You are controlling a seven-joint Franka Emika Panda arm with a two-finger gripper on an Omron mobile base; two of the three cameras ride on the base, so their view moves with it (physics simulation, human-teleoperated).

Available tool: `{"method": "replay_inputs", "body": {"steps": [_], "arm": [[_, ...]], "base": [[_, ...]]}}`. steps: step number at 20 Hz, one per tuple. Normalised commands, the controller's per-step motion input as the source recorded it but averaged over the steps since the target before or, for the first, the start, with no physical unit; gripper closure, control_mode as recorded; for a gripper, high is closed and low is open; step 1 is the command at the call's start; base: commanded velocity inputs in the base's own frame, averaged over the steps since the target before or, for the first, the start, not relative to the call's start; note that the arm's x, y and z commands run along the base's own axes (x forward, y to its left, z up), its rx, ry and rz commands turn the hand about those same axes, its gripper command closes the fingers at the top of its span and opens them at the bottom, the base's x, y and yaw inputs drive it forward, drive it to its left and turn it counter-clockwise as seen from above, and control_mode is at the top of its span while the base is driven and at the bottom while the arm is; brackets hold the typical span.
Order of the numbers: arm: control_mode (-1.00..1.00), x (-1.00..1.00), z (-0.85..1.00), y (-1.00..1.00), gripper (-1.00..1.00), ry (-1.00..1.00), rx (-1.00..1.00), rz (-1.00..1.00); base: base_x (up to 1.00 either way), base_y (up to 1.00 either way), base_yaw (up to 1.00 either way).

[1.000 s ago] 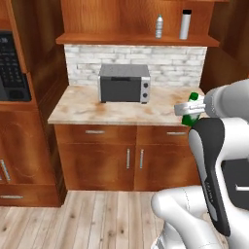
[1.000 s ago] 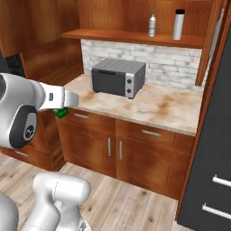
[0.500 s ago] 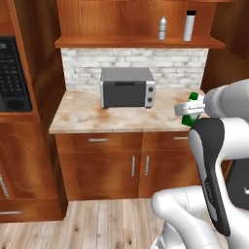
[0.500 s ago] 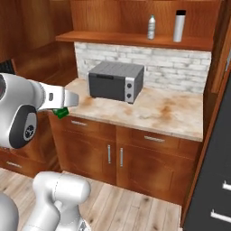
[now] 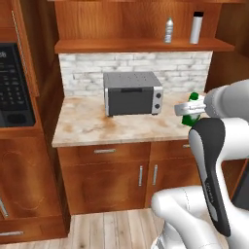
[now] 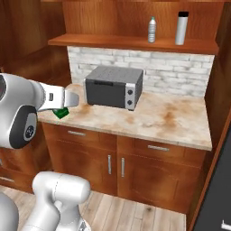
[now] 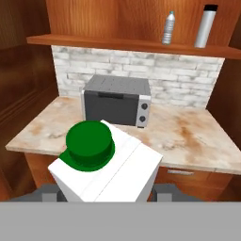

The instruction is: Pick the milk, bottled water, water bottle from the counter and place them in the open cabinet.

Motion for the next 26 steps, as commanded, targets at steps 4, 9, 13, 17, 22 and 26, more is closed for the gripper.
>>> {"method": "replay_inputs", "body": {"steps": [4, 9, 13, 17, 22, 26], "arm": [[1.00, 0.00, 0.00, 0.00, 1.00, 0.00, 0.00, 0.00], [1.00, 0.00, 0.00, 0.00, 1.00, 0.00, 0.00, 0.00], [1.00, 0.00, 0.00, 0.00, 1.00, 0.00, 0.00, 0.00], [1.00, 0.00, 0.00, 0.00, 1.00, 0.00, 0.00, 0.00], [1.00, 0.00, 0.00, 0.00, 1.00, 0.00, 0.00, 0.00], [1.00, 0.00, 0.00, 0.00, 1.00, 0.00, 0.00, 0.00]], "base": [[0.56, 0.43, -0.16], [0.55, 0.39, -0.16], [0.56, 0.39, -0.15], [0.54, 0.38, -0.15], [0.50, 0.36, -0.15], [0.49, 0.34, -0.14]]}}
